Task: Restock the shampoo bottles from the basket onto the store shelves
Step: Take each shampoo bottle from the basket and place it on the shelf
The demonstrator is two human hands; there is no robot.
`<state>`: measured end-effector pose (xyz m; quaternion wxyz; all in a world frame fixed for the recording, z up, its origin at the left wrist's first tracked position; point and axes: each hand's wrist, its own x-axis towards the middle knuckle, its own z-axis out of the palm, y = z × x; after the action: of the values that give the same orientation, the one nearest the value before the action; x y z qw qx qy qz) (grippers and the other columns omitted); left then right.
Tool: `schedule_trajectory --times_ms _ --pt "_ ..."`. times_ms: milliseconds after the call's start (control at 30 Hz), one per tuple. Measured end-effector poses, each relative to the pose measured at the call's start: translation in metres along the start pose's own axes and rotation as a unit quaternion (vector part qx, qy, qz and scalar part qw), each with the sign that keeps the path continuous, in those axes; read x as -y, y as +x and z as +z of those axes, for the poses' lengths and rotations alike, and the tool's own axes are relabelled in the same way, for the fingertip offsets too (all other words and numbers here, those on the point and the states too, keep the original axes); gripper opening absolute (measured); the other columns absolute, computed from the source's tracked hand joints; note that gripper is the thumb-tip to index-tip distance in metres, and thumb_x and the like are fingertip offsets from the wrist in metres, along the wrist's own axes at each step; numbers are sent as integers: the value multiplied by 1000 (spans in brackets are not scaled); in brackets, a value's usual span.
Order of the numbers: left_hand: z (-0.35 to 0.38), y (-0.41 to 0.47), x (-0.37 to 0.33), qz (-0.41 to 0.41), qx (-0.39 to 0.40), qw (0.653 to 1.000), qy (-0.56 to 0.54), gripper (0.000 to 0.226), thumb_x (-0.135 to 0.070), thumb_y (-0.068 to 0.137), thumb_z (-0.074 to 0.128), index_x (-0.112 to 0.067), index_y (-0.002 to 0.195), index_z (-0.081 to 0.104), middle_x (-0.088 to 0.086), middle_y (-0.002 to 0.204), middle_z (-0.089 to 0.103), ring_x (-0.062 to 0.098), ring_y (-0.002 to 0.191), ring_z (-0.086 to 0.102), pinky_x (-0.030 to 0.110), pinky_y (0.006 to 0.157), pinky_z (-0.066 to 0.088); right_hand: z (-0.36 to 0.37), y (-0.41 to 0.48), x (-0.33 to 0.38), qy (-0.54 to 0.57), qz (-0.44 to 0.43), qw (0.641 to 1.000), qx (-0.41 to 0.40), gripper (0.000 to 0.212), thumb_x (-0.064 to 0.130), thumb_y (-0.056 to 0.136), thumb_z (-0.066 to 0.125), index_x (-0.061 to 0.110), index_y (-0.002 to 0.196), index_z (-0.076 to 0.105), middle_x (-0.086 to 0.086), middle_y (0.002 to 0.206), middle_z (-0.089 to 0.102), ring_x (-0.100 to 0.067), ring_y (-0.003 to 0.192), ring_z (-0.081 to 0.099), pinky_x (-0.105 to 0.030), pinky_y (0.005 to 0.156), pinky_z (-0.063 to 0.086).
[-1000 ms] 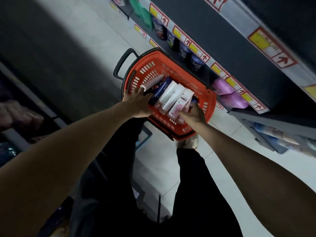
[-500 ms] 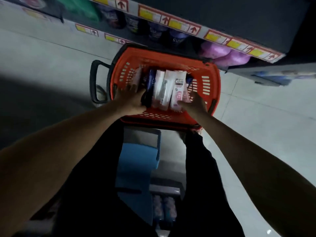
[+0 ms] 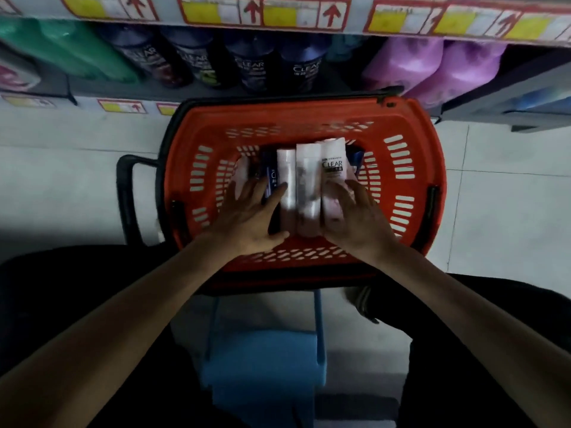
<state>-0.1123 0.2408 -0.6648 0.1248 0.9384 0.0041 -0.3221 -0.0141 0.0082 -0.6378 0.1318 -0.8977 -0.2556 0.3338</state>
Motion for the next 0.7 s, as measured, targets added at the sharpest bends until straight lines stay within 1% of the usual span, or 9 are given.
schedule_trajectory --times_ms 100,167,233,300,400,500,567,633,700 --pt "3 39 -7 45 -38 998 34 103 -81 80 42 -33 163 3 13 170 13 39 155 13 69 120 15 19 21 -18 -65 -41 997 -1 104 70 75 55 16 159 25 -22 158 29 -44 147 29 -62 111 39" --pt "2 52 -7 86 -72 992 59 103 -79 76 36 -32 163 11 14 169 19 40 153 24 68 117 22 26 35 -22 -101 -75 992 3 110 74 70 49 19 161 22 -23 161 26 -45 149 25 -62 115 34" --pt "6 60 2 119 -93 985 79 102 -81 77 37 -30 163 15 13 168 21 39 151 28 65 115 28 29 44 -29 -119 -90 989 -15 112 77 68 45 20 162 22 -26 161 25 -47 148 26 -62 116 31" --pt "13 66 18 143 -97 981 91 102 -85 82 37 -29 164 14 11 167 25 38 149 31 61 112 35 30 45 -43 -154 -108 981 -48 113 80 70 50 16 160 27 -30 157 31 -50 144 33 -61 113 35" --pt "31 70 47 102 -87 984 116 105 -90 79 28 -30 164 18 10 165 29 36 147 35 57 112 37 37 40 -72 -232 -83 967 -63 121 82 67 67 13 159 30 -32 150 40 -51 136 44 -58 102 45" --pt "40 66 61 49 -61 978 192 111 -94 72 29 -36 164 6 6 166 25 33 149 30 56 119 27 37 35 -75 -278 -37 959 -44 121 74 68 75 16 161 24 -29 157 30 -50 139 39 -58 105 42" --pt "36 60 63 19 -74 975 208 114 -96 71 36 -38 162 2 4 166 24 32 148 29 57 119 25 36 35 -65 -285 -27 958 -32 114 65 75 74 20 162 15 -25 162 18 -45 144 31 -55 112 35" --pt "28 50 59 19 -87 973 214 115 -97 70 33 -37 162 -2 5 168 20 33 150 27 59 120 24 35 35 -48 -269 -10 963 -2 104 59 85 65 24 162 5 -22 165 7 -41 150 20 -53 118 27" --pt "17 41 52 22 -110 972 205 112 -94 75 33 -35 163 -3 5 168 16 33 152 23 60 122 21 35 39 -37 -257 17 966 5 99 53 89 62 26 162 1 -18 166 3 -39 153 13 -53 120 23"
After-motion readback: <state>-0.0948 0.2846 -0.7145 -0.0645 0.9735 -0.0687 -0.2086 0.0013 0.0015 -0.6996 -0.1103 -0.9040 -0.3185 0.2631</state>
